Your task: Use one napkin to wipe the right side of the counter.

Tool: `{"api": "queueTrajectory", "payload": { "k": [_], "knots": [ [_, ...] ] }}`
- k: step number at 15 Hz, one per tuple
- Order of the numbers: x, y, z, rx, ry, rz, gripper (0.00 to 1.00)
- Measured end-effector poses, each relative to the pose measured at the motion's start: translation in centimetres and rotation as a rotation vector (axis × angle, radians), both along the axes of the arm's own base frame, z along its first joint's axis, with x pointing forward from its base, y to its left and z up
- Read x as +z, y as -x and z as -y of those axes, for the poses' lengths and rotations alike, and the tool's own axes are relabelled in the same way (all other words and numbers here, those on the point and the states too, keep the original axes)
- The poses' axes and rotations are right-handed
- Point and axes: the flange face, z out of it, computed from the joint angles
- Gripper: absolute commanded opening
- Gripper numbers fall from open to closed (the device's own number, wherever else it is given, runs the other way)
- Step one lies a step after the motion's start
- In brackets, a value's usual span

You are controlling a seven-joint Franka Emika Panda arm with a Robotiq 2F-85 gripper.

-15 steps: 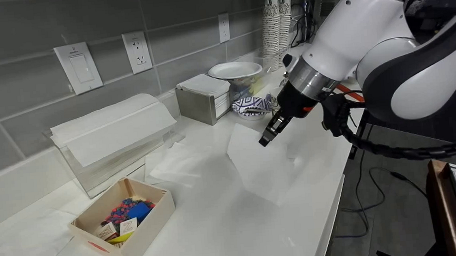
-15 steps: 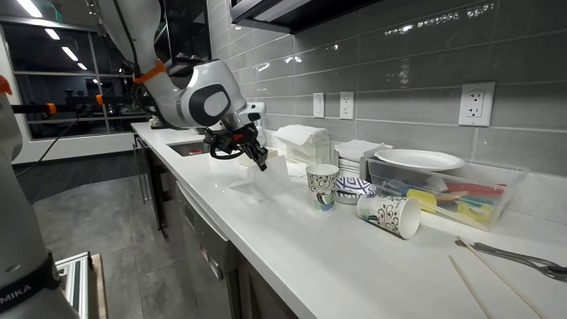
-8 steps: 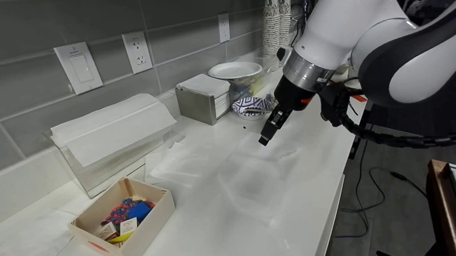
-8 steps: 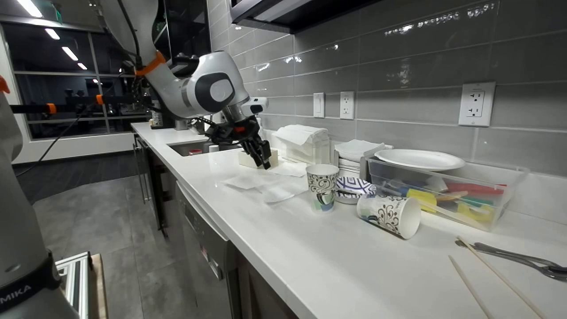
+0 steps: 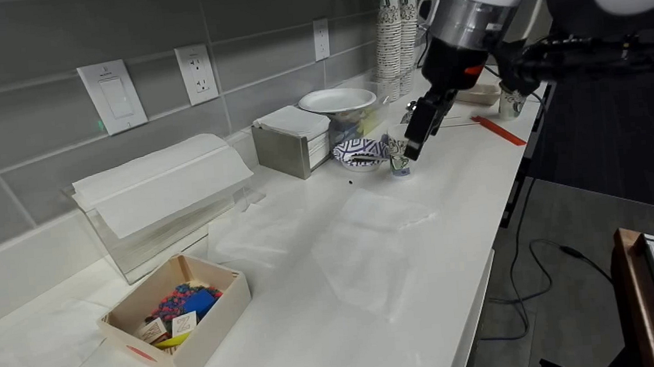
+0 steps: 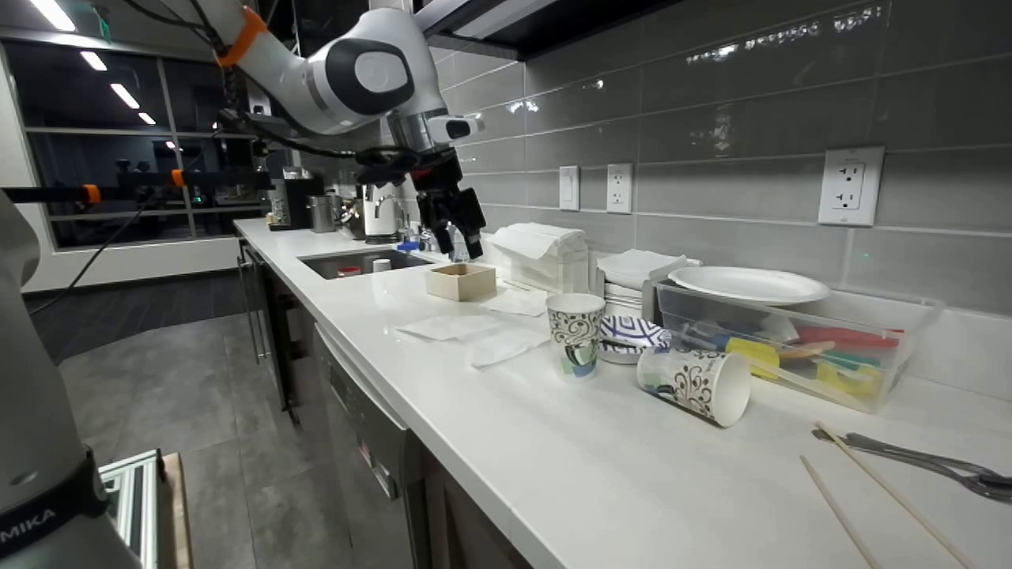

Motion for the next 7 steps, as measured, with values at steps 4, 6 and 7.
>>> {"api": "queueTrajectory", "payload": {
  "k": [4, 6, 7],
  "knots": [
    [4.3, 2.1, 2.2, -0.047, -0.014, -0.067, 1.00],
    [5.5, 2.5, 2.9, -0.065, -0.020, -0.066, 1.00],
    [5.6, 2.5, 3.0, -0.067, -0.021, -0.065, 1.00]
  ]
}}
